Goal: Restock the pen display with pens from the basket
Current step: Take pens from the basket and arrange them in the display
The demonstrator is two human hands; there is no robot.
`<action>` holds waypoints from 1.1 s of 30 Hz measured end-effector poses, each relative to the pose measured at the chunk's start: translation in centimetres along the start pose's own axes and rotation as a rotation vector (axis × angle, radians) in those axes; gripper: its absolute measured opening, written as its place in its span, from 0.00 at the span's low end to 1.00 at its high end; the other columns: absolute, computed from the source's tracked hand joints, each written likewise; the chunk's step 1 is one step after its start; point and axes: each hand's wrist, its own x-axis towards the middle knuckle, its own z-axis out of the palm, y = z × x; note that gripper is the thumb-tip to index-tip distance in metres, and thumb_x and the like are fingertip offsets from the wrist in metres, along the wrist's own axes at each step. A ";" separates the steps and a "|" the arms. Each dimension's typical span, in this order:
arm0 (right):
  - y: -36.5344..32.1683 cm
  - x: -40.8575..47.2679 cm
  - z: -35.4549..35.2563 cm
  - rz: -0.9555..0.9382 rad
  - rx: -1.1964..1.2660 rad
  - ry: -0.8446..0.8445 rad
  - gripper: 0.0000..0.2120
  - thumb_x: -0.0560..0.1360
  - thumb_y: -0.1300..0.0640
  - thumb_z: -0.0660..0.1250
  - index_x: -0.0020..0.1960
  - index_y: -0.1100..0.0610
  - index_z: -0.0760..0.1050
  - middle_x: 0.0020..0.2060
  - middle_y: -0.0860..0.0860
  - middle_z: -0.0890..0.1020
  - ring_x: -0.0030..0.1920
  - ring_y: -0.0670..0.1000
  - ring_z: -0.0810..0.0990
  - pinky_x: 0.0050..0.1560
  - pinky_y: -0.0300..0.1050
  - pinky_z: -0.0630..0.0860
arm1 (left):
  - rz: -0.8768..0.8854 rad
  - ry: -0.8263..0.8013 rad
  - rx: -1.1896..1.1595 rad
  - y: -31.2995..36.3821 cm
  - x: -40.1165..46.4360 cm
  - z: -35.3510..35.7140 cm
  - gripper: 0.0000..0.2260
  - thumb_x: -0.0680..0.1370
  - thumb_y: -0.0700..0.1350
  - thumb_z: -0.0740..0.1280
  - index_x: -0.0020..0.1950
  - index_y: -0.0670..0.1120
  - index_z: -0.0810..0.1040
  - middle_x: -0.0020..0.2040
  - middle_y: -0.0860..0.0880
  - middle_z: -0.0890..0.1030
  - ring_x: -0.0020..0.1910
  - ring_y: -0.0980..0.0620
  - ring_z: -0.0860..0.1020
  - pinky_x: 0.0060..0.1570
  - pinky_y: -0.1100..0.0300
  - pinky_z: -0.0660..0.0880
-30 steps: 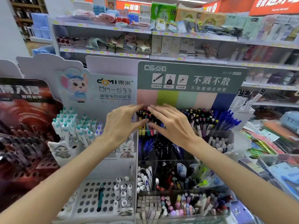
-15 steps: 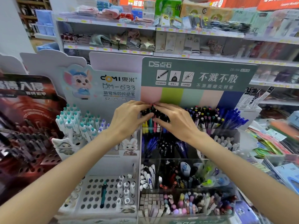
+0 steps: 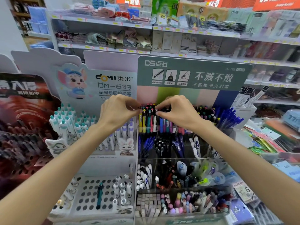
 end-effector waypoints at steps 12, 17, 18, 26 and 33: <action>0.3 1.2 -0.1 0.107 0.114 -0.078 0.05 0.70 0.53 0.74 0.45 0.51 0.85 0.29 0.37 0.77 0.29 0.35 0.73 0.34 0.32 0.66 | 0.047 -0.125 0.090 0.1 -0.1 -0.3 0.15 0.67 0.61 0.73 0.50 0.59 0.80 0.40 0.64 0.81 0.42 0.64 0.79 0.45 0.60 0.75; 0.2 1.1 -0.3 0.052 0.091 -0.073 0.11 0.67 0.49 0.75 0.49 0.48 0.83 0.40 0.43 0.82 0.39 0.41 0.76 0.42 0.41 0.75 | 0.044 -0.141 0.099 -0.1 1.3 0.4 0.18 0.65 0.64 0.74 0.46 0.56 0.75 0.39 0.61 0.81 0.40 0.59 0.80 0.42 0.57 0.76; 0.2 1.1 -0.2 0.049 0.071 -0.075 0.11 0.67 0.49 0.75 0.48 0.48 0.83 0.40 0.43 0.82 0.38 0.41 0.76 0.42 0.43 0.76 | 0.057 -0.150 0.114 0.0 1.5 0.4 0.19 0.64 0.64 0.74 0.45 0.56 0.73 0.38 0.60 0.80 0.39 0.57 0.79 0.40 0.58 0.74; -0.2 0.7 0.4 0.055 0.027 -0.013 0.10 0.68 0.50 0.75 0.48 0.50 0.84 0.39 0.44 0.83 0.34 0.39 0.73 0.37 0.38 0.70 | 0.108 -0.168 0.192 -0.2 2.1 0.7 0.21 0.65 0.67 0.72 0.39 0.53 0.71 0.33 0.59 0.75 0.37 0.53 0.77 0.34 0.59 0.66; 0.0 0.9 0.3 0.051 0.084 -0.033 0.09 0.68 0.51 0.75 0.47 0.50 0.84 0.37 0.44 0.83 0.38 0.43 0.78 0.43 0.45 0.78 | 0.120 -0.096 0.226 0.2 1.5 1.1 0.23 0.64 0.70 0.70 0.42 0.52 0.73 0.32 0.60 0.72 0.36 0.54 0.74 0.34 0.59 0.65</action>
